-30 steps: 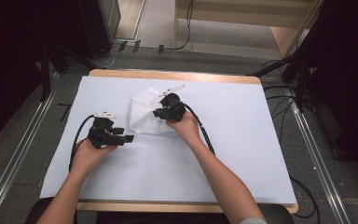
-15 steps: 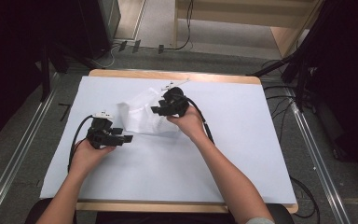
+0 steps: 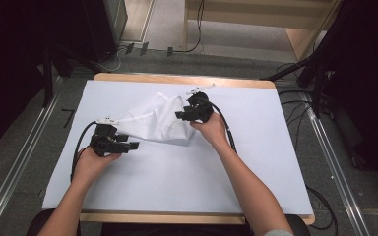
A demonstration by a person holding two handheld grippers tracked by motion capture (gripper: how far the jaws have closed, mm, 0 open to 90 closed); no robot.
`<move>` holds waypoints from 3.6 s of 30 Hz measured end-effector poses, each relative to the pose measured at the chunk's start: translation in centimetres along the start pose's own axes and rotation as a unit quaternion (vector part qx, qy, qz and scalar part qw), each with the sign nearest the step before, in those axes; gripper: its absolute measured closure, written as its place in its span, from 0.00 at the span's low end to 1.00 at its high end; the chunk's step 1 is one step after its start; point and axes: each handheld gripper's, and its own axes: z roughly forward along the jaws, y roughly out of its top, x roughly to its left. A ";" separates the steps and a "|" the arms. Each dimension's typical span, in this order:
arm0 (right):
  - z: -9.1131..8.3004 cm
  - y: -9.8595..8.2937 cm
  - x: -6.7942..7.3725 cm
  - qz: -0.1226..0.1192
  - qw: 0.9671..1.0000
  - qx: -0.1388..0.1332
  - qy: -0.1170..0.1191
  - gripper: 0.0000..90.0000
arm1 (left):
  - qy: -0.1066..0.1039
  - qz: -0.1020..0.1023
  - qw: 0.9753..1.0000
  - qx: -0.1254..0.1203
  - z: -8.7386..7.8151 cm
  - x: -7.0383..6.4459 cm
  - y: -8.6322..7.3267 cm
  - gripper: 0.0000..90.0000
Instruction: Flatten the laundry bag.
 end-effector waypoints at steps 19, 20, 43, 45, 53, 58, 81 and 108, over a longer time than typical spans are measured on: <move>3.2 -1.3 0.0 0.014 0.999 0.027 0.016 1.00 | 0.008 -0.015 1.000 -0.009 -0.8 1.0 -0.2 0.43; 2.7 -1.1 0.3 0.010 1.000 0.019 0.018 1.00 | 0.007 -0.017 1.000 -0.011 -0.9 1.1 -0.3 0.43; -2.2 -3.1 4.2 -0.060 0.996 -0.036 0.057 1.00 | 0.020 -0.047 0.998 -0.037 -2.9 2.6 -0.5 0.45; -2.4 -3.5 4.7 -0.062 0.996 -0.035 0.059 1.00 | 0.020 -0.049 0.998 -0.039 -3.2 2.8 -0.6 0.46; -2.3 -5.0 6.2 -0.075 0.994 -0.029 0.070 1.00 | 0.033 -0.051 0.997 -0.041 -3.9 3.2 -0.6 0.48; -2.4 -5.8 6.8 -0.080 0.994 -0.026 0.076 1.00 | 0.035 -0.052 0.997 -0.049 -4.2 3.4 -0.5 0.49; -4.2 -8.9 9.3 -0.088 0.991 -0.026 0.095 1.00 | 0.018 -0.035 0.998 -0.039 -2.3 3.1 1.4 0.49; -5.9 -9.8 9.3 -0.082 0.991 -0.025 0.105 0.82 | 0.017 -0.029 0.999 -0.031 -1.6 3.1 1.7 0.48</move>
